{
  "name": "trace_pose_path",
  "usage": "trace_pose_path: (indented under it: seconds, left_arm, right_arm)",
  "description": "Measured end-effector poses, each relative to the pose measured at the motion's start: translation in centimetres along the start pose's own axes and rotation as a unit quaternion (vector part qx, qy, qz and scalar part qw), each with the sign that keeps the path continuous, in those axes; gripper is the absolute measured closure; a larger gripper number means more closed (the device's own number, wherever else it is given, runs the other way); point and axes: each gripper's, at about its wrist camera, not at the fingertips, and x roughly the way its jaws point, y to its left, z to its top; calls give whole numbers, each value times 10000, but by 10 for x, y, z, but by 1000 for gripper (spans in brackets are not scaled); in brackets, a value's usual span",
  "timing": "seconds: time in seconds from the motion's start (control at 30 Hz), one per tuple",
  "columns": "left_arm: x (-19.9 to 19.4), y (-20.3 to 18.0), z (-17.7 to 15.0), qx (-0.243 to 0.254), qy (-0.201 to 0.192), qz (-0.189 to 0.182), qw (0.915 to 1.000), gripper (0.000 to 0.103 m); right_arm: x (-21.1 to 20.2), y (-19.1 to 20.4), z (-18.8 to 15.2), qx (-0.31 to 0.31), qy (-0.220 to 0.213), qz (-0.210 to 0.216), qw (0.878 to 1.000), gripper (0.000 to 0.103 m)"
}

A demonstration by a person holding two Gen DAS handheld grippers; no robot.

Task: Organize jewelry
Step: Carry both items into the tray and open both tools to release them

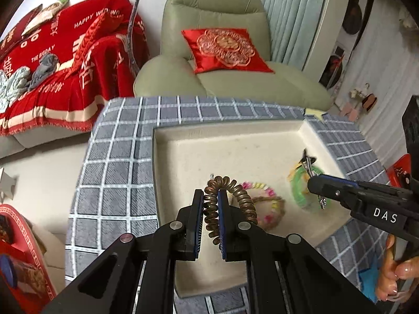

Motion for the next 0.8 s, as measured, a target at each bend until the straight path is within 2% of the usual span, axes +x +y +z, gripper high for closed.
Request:
trace_pose_path:
  seconds: [0.3,0.57,0.8]
  left_arm:
    - [34,1,-5,17,155,237,9996,76]
    - [44,-5,-9,133,198,366,9990,76]
    - [47,-11,-12,260,233,454,9984,76]
  right_arm:
    - [32,-1,1,-226,87,-254,9994,86]
    - [36,-7,-1,-337,107,-513,9981,86]
    - [40,4,-3,-586,133,-754,9953,85]
